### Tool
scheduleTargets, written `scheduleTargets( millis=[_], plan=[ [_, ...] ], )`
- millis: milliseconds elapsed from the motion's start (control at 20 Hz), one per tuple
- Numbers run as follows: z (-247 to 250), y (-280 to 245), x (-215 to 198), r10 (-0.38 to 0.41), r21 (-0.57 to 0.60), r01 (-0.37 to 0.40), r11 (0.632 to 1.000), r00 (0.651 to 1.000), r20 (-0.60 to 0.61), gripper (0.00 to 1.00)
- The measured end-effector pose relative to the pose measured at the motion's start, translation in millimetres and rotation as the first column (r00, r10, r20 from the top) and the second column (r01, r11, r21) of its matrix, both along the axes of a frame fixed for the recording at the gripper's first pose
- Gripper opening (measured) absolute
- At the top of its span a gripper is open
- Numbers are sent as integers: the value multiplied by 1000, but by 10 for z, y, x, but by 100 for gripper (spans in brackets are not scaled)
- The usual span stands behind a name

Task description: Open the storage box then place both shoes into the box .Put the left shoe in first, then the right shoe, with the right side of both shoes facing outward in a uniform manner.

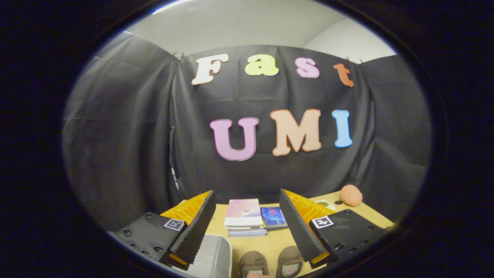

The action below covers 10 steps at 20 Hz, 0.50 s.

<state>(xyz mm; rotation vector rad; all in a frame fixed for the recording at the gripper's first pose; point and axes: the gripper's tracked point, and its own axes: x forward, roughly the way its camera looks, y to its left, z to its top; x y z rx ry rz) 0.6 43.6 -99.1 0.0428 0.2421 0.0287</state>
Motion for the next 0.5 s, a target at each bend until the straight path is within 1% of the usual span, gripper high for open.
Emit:
scheduleTargets(
  millis=[100,200,350,500],
  plan=[
    [-336,87,-67,40,26,-38,999,996,-76,100],
    [-673,168,-135,82,52,-75,996,984,-159,100],
    [-1222,252,-294,129,96,-105,990,948,-291,100],
    [-1631,278,-441,147,115,-111,987,910,-387,100]
  ],
)
